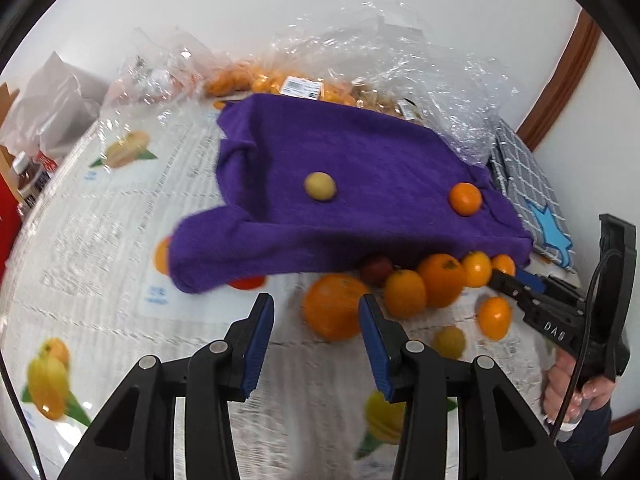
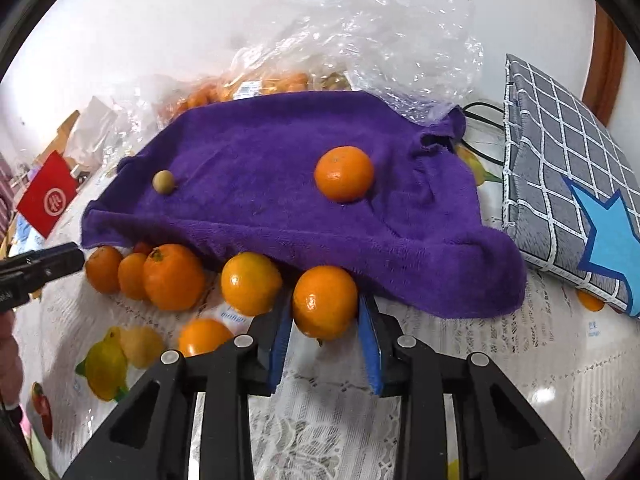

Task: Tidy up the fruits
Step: 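Grasp a mandarin with the right gripper while the left gripper grasps a large orange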

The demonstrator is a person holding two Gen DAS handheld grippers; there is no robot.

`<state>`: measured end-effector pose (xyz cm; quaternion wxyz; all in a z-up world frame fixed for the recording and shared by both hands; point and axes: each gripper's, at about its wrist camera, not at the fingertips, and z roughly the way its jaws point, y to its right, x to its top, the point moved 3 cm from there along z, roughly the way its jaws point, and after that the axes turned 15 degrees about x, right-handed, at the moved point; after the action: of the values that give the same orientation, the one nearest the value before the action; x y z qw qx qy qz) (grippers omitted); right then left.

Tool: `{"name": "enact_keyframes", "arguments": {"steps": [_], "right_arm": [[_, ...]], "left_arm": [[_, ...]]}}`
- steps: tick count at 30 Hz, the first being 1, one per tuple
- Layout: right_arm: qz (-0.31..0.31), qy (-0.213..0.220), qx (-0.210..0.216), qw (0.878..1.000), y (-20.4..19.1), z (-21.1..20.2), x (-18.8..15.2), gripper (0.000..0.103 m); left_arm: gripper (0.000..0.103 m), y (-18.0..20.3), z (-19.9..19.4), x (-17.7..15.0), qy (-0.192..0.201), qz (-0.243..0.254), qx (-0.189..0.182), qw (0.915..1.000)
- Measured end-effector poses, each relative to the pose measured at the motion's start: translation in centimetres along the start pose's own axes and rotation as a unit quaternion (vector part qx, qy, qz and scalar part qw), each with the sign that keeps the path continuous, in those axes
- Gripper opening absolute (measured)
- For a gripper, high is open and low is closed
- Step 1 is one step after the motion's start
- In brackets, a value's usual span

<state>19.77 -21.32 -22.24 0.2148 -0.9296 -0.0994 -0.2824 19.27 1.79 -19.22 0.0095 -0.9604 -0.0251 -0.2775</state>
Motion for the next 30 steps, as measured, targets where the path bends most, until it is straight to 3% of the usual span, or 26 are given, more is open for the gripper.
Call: {"name": "enact_keyframes", "arguments": {"steps": [11, 20, 23, 26, 29, 30], "right_arm": [[0.011, -0.003, 0.018, 1.000, 2.1, -2.3, -1.7, 0.032], [0.009, -0.009, 0.026, 1.000, 2.5, -1.4, -0.7, 0.032], [0.014, -0.009, 0.030, 0.999, 2.6, -1.2, -0.6, 0.032], [0.021, -0.014, 0.035, 0.999, 2.8, -1.1, -0.5, 0.032], [0.025, -0.011, 0.038, 0.999, 2.9, -1.1, -0.4, 0.032], [0.024, -0.007, 0.038, 0.999, 2.9, -1.1, -0.4, 0.032]], "left_arm": [[0.046, 2.0, 2.0, -0.6, -0.016, -0.005, 0.040, 0.9991], [0.048, 2.3, 2.3, -1.2, 0.017, -0.014, 0.059, 0.9980], [0.057, 2.7, 2.4, -1.1, 0.015, -0.007, 0.054, 0.9984], [0.057, 3.0, 2.4, -1.1, 0.020, -0.007, 0.065, 0.9976], [0.054, 3.1, 2.5, -1.1, 0.024, -0.006, 0.078, 0.9967], [0.040, 3.1, 2.5, -1.1, 0.026, -0.005, 0.083, 0.9962]]}}
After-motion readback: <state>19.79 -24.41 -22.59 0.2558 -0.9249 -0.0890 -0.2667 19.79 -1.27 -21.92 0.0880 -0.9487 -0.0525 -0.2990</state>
